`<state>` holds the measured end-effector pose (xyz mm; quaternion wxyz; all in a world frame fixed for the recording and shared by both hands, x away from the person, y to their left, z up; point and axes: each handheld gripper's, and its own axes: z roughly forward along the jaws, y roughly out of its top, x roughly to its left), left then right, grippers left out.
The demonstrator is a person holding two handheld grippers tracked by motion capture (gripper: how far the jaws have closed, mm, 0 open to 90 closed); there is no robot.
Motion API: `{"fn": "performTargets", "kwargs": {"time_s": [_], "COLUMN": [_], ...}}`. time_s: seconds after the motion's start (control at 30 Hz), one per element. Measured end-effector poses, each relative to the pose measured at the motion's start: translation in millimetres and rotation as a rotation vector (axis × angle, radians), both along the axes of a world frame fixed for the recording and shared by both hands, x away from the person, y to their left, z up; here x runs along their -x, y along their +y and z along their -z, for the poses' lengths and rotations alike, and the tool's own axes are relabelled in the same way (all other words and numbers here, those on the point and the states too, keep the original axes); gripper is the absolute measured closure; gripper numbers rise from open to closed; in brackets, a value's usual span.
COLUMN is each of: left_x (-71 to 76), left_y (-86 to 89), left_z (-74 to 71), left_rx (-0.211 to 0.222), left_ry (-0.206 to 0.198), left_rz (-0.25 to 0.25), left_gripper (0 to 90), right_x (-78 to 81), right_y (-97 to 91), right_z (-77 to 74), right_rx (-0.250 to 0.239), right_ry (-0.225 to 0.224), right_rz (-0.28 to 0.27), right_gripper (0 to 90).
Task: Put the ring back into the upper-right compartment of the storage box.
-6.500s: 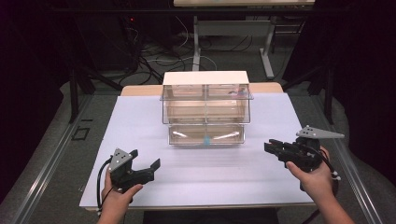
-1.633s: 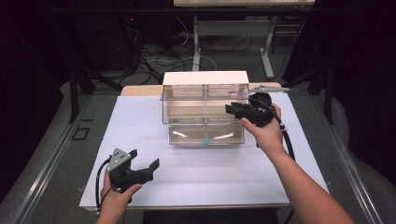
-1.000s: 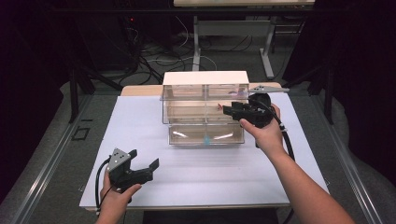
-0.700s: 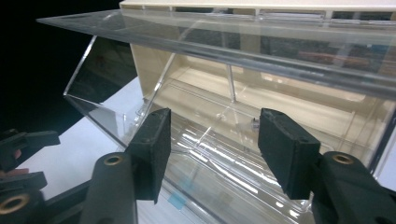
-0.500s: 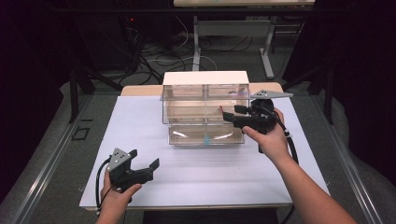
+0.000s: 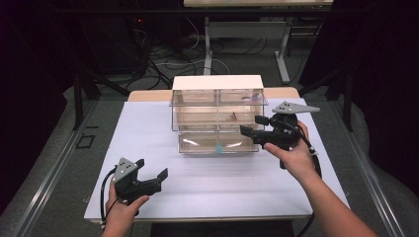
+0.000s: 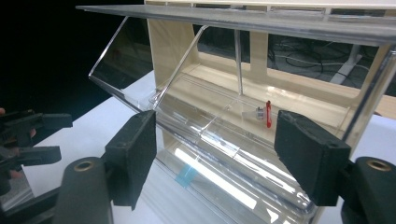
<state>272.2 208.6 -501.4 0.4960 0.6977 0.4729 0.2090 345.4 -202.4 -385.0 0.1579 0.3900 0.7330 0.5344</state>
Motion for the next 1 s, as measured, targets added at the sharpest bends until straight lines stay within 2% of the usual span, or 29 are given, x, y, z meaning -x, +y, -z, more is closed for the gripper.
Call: {"fn": "performTargets", "kwargs": {"time_s": [0.17, 0.27, 0.53, 0.67, 0.77, 1.0], "left_x": [-0.5, -0.6, -0.4, -0.4, -0.4, -0.5], "left_y": [0.3, 0.2, -0.1, -0.4, -0.4, -0.7], "left_z": [0.3, 0.3, 0.2, 0.3, 0.4, 0.7], "left_rx": [-0.005, -0.005, -0.006, -0.002, -0.002, -0.003], "left_ry": [0.002, 0.003, 0.001, 0.001, 0.003, 0.004], "left_rz": [0.003, 0.004, 0.004, 0.000, -0.001, -0.003], "left_gripper": [6.5, 6.5, 6.5, 6.5, 6.5, 6.6], "right_x": [10.2, 15.5, 25.6, 29.6, 30.7, 28.3], "right_y": [-7.3, -11.2, -23.6, -30.3, -36.4, -53.9], "right_z": [1.0, 1.9, 5.9, 10.1, 14.9, 32.5], "right_rx": [0.002, 0.020, 0.009, 0.044, 0.052, 0.095], "right_ry": [-0.019, -0.025, -0.035, -0.045, -0.042, -0.037], "right_rz": [-0.012, -0.009, 0.018, 0.037, 0.052, 0.112], "right_gripper": [23.7, 21.9, 15.3, 15.0, 14.8, 13.2]}}
